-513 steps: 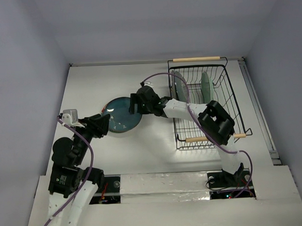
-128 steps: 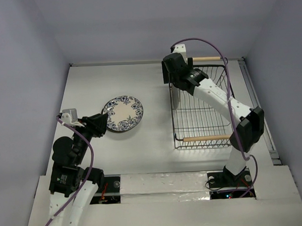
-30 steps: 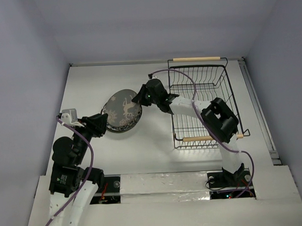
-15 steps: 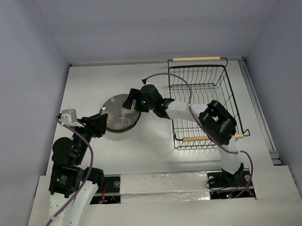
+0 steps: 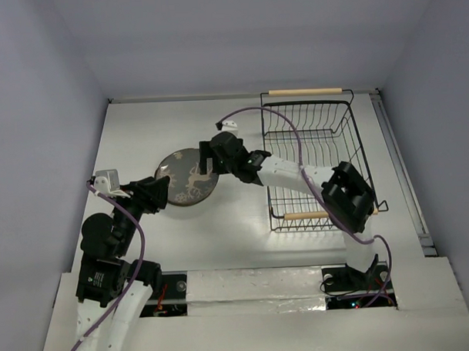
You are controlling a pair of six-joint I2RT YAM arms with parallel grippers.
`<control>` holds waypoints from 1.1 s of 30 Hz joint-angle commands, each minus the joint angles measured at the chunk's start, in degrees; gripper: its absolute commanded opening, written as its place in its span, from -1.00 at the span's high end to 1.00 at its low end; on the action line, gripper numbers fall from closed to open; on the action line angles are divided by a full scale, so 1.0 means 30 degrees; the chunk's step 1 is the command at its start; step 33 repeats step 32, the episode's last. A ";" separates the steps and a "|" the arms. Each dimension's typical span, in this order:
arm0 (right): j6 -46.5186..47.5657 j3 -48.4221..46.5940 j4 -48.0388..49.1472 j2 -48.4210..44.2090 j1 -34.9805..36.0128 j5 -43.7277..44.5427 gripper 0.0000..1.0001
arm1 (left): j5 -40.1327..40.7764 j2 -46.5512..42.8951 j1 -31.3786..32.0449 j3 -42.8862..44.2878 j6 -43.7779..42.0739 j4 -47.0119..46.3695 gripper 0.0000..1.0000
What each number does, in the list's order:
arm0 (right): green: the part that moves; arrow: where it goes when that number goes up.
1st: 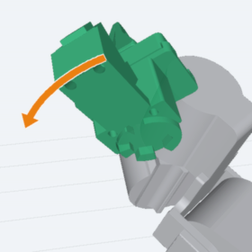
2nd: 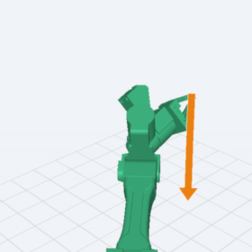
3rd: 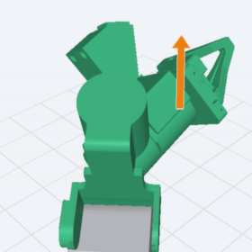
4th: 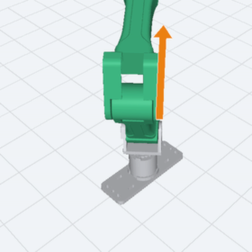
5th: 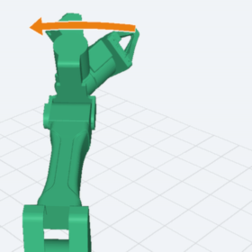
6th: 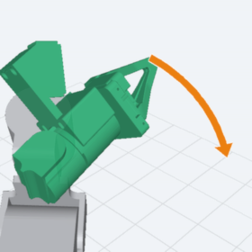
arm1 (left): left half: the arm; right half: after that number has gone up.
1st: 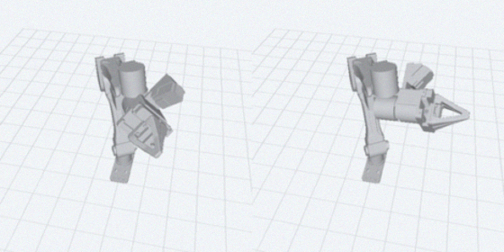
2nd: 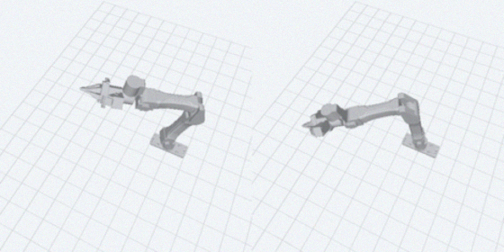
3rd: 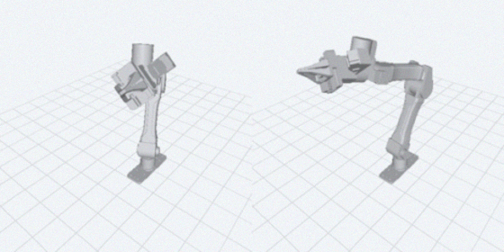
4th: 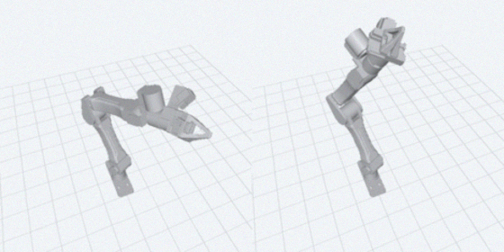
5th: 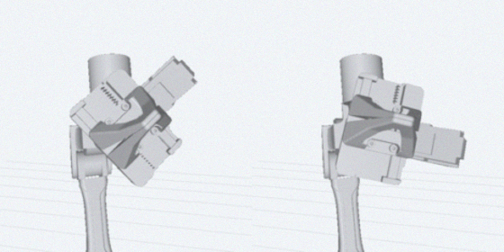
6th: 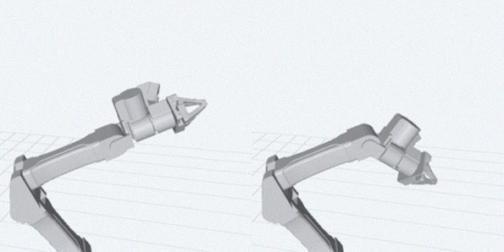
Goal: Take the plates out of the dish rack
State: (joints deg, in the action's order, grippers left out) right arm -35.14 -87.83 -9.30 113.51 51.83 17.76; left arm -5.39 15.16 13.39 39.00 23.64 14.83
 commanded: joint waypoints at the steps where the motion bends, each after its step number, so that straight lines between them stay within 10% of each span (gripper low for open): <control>1: 0.1486 -0.1016 -0.1031 -0.1508 0.0152 0.2019 -1.00 | 0.0126 -0.0014 -0.0068 -0.0023 0.0119 -0.0812 -0.04; 6: 0.2804 0.0007 0.0165 -0.4608 0.0330 0.2048 -0.60 | 0.0155 0.0074 -0.0244 0.0006 0.0090 -0.0754 -0.31; 8: 0.3242 0.1119 0.0927 -0.7001 0.0330 0.2427 0.53 | 0.0185 0.0104 -0.0244 0.0065 0.0089 -0.0725 -0.38; 12: 0.4414 0.3637 0.1662 -1.0816 0.0330 0.5061 0.97 | -0.0283 0.0249 -0.0244 0.0094 -0.0115 -0.0871 -0.49; 16: 0.6024 0.6625 0.2161 -1.7162 0.0330 0.8196 0.65 | -0.0548 0.0543 -0.0244 0.0270 -0.0321 -0.0959 -0.61; 20: 0.7811 0.9176 0.2572 -2.2175 0.0330 1.0541 -0.96 | -0.1219 0.0719 -0.0244 0.0941 -0.0467 -0.0930 -0.66; 33: 0.7523 1.2110 0.1899 -2.7407 0.0330 1.4765 -1.00 | -0.1367 0.2007 -0.0244 0.3933 -0.1376 -0.1251 -0.75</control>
